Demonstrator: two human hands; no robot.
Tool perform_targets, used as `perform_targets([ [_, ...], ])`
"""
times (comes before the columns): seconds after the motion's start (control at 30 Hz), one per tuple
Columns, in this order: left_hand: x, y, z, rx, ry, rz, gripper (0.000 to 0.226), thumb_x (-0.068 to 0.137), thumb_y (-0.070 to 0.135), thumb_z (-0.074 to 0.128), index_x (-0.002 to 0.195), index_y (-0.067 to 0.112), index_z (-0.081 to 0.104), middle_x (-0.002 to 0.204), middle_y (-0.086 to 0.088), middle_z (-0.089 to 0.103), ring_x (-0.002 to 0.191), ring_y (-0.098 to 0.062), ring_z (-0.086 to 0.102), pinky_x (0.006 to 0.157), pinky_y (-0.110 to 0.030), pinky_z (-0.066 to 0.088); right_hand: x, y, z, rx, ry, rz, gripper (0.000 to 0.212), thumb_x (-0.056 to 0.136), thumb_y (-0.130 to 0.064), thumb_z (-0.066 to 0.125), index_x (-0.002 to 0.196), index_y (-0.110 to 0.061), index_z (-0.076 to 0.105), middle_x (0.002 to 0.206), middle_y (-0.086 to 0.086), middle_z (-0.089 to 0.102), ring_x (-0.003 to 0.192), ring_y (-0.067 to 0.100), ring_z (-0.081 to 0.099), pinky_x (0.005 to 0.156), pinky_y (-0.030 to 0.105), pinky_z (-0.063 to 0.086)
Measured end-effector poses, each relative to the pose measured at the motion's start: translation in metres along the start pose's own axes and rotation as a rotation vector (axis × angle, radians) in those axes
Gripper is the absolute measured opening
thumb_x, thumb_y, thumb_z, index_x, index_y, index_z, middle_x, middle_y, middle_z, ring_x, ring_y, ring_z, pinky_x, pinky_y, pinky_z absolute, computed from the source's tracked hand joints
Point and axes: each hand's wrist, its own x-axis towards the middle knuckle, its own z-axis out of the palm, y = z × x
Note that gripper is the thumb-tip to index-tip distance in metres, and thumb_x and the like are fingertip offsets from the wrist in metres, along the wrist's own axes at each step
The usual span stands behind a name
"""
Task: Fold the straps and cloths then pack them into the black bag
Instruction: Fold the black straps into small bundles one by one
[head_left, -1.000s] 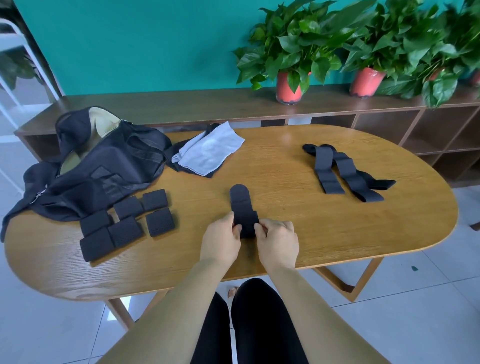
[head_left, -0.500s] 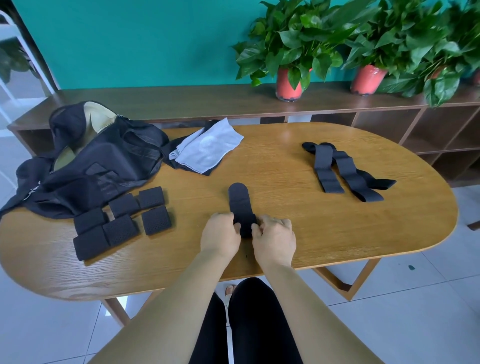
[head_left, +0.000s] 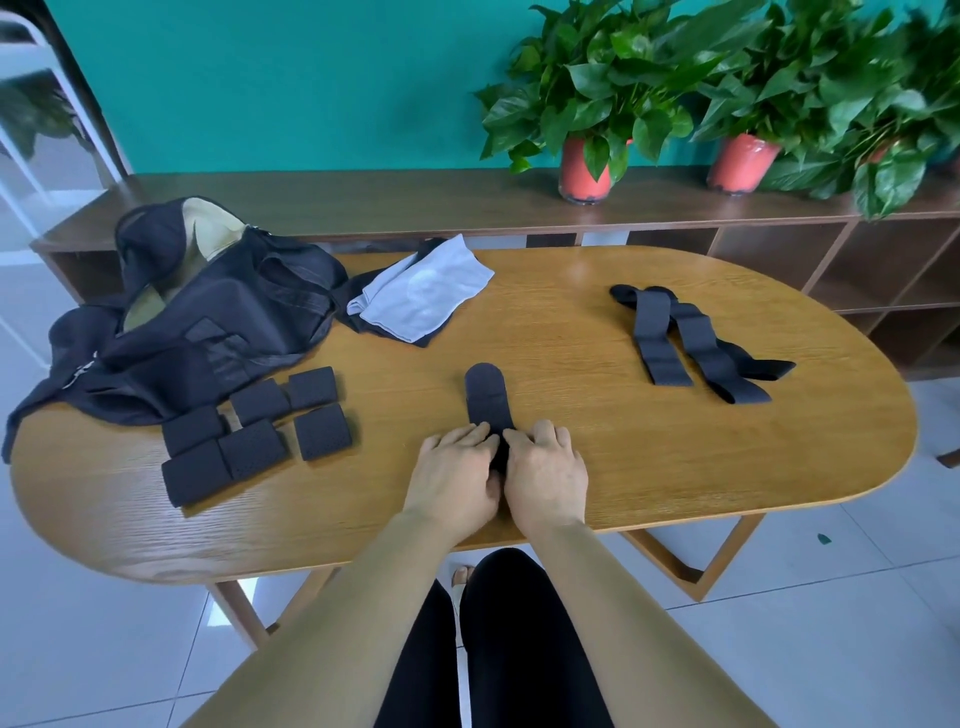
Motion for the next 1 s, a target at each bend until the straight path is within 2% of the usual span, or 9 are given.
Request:
perform_targets([
  [0.23, -0.012, -0.009, -0.011, 0.028, -0.099, 0.059, 0.048, 0.098, 0.034, 0.045, 0.145, 0.027, 0.037, 0.155, 0.006, 0.030, 0.142, -0.013, 0.025, 0.111, -0.033, 0.017, -0.017, 0.003, -0.007, 0.027, -0.035, -0.074, 0.024, 0.054, -0.002, 0.083, 0.069, -0.017, 0.072, 0.071, 0.003, 0.057, 0.060, 0.024, 0.055, 0.045, 0.029, 0.040],
  [0.4, -0.031, -0.024, -0.023, 0.042, -0.144, 0.152, 0.047, 0.097, 0.038, 0.047, 0.143, 0.026, 0.043, 0.151, 0.007, 0.037, 0.137, -0.014, 0.032, 0.107, -0.033, 0.020, -0.036, 0.011, -0.016, 0.025, -0.049, -0.255, 0.007, 0.067, -0.013, 0.072, 0.071, -0.018, 0.071, 0.086, 0.002, 0.064, 0.075, 0.025, 0.059, 0.051, 0.031, 0.045],
  [0.47, -0.036, -0.028, -0.025, 0.034, -0.147, 0.169, 0.044, 0.098, 0.037, 0.046, 0.141, 0.026, 0.045, 0.148, 0.007, 0.042, 0.134, -0.014, 0.036, 0.104, -0.032, 0.023, -0.041, 0.013, -0.019, 0.000, -0.083, -0.329, 0.014, 0.070, -0.016, 0.060, 0.077, -0.018, 0.072, 0.101, 0.000, 0.068, 0.090, 0.024, 0.061, 0.061, 0.031, 0.048],
  [0.53, -0.040, -0.031, -0.025, 0.010, -0.143, 0.172, 0.042, 0.099, 0.037, 0.046, 0.139, 0.027, 0.047, 0.146, 0.008, 0.044, 0.132, -0.013, 0.038, 0.102, -0.031, 0.024, -0.045, 0.013, -0.021, 0.038, -0.171, -0.370, 0.030, 0.074, -0.015, 0.053, 0.097, -0.014, 0.072, 0.122, -0.001, 0.063, 0.113, 0.022, 0.055, 0.081, 0.034, 0.048],
  [0.63, -0.042, -0.035, -0.024, -0.130, -0.128, 0.122, 0.038, 0.097, 0.035, 0.050, 0.135, 0.027, 0.053, 0.140, 0.010, 0.051, 0.128, -0.012, 0.044, 0.100, -0.029, 0.026, -0.043, 0.017, -0.026, 0.136, -0.284, -0.373, 0.044, 0.082, -0.013, 0.050, 0.125, -0.011, 0.061, 0.139, -0.003, 0.051, 0.134, 0.015, 0.037, 0.102, 0.032, 0.035],
  [0.73, -0.040, -0.039, -0.022, -0.390, -0.099, 0.030, 0.035, 0.096, 0.031, 0.054, 0.130, 0.024, 0.058, 0.127, 0.008, 0.062, 0.117, -0.010, 0.055, 0.099, -0.023, 0.039, -0.035, 0.016, -0.028, 0.257, -0.298, -0.309, 0.046, 0.086, -0.011, 0.050, 0.131, -0.016, 0.056, 0.135, -0.004, 0.053, 0.131, 0.012, 0.039, 0.103, 0.025, 0.032],
  [0.83, -0.036, -0.039, -0.024, -0.493, -0.061, -0.046, 0.038, 0.098, 0.032, 0.049, 0.134, 0.021, 0.054, 0.128, 0.007, 0.061, 0.116, -0.007, 0.055, 0.093, -0.017, 0.041, -0.025, 0.012, -0.025, 0.446, -0.302, -0.084, 0.038, 0.092, -0.018, 0.053, 0.130, -0.023, 0.057, 0.122, 0.000, 0.058, 0.116, 0.012, 0.050, 0.091, 0.020, 0.038],
  [0.93, -0.032, -0.036, -0.021, -0.503, -0.018, -0.110, 0.041, 0.099, 0.035, 0.047, 0.138, 0.021, 0.049, 0.124, 0.004, 0.062, 0.111, -0.012, 0.058, 0.092, -0.025, 0.045, -0.013, 0.006, -0.019, 0.505, -0.283, 0.060, 0.033, 0.093, -0.024, 0.054, 0.126, -0.025, 0.059, 0.107, 0.000, 0.064, 0.100, 0.015, 0.056, 0.079, 0.025, 0.044],
  [1.0, -0.027, -0.036, -0.016, -0.506, 0.040, -0.143, 0.035, 0.098, 0.030, 0.050, 0.132, 0.020, 0.055, 0.109, 0.002, 0.068, 0.096, -0.014, 0.063, 0.084, -0.031, 0.050, -0.008, 0.001, -0.015, 0.506, -0.235, 0.093, 0.024, 0.093, -0.024, 0.054, 0.115, -0.022, 0.064, 0.096, -0.001, 0.068, 0.092, 0.018, 0.058, 0.072, 0.030, 0.048],
])
